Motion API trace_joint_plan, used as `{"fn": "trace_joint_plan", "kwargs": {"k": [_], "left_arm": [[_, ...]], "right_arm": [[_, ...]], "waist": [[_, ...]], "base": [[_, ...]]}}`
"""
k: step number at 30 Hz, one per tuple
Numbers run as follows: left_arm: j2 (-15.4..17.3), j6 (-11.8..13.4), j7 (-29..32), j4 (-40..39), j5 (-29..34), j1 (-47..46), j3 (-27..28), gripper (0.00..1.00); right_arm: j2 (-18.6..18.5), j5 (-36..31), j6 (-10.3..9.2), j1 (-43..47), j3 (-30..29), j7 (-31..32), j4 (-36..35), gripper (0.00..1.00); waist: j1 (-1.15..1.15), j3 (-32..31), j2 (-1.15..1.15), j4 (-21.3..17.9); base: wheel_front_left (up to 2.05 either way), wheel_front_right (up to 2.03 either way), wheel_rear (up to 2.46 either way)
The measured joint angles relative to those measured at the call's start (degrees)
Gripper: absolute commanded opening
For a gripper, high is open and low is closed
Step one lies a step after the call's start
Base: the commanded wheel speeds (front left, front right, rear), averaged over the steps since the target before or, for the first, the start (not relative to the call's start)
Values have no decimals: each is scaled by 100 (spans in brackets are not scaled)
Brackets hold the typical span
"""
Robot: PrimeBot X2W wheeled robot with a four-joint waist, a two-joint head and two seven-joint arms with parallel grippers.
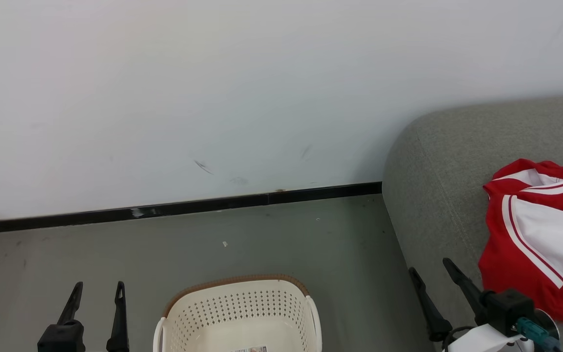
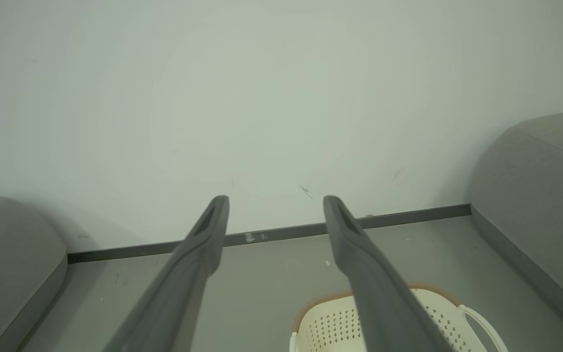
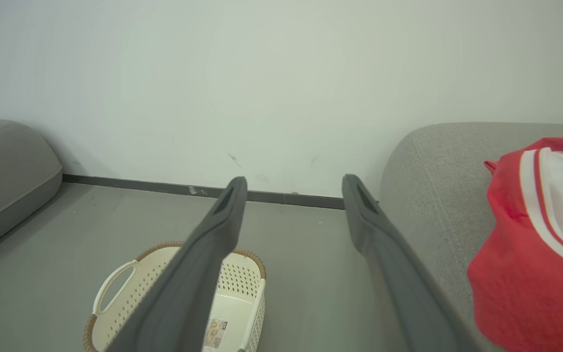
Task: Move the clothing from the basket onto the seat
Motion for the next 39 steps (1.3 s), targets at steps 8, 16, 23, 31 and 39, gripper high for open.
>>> {"fn": "trace_joint_plan", "kwargs": {"k": [8, 16, 23, 31, 39], "left_arm": [[-232, -4, 3, 264, -11, 124, -105, 0], [-370, -103, 102, 350, -288, 217, -43, 0], [-428, -214, 241, 349, -940, 216, 87, 0], [-517, -366, 415, 343, -1505, 196, 219, 0], [-573, -575, 612, 341, -2056, 186, 368, 0]], "right_arm": [[49, 59, -3, 202, 40, 4, 292, 0], [63, 341, -3, 395, 169, 9, 282, 0], [62, 985, -3, 508, 215, 9, 133, 0], [62, 1956, -3, 489, 55, 91, 131, 0], [20, 2732, -3, 466, -35, 211, 153, 0]], "waist": [[0, 11, 0, 1], [0, 22, 0, 1], [0, 40, 0, 17], [13, 63, 0, 73], [51, 70, 0, 136]], "base": [[0, 0, 0], [0, 0, 0], [0, 0, 0], [0, 0, 0], [0, 0, 0]]}}
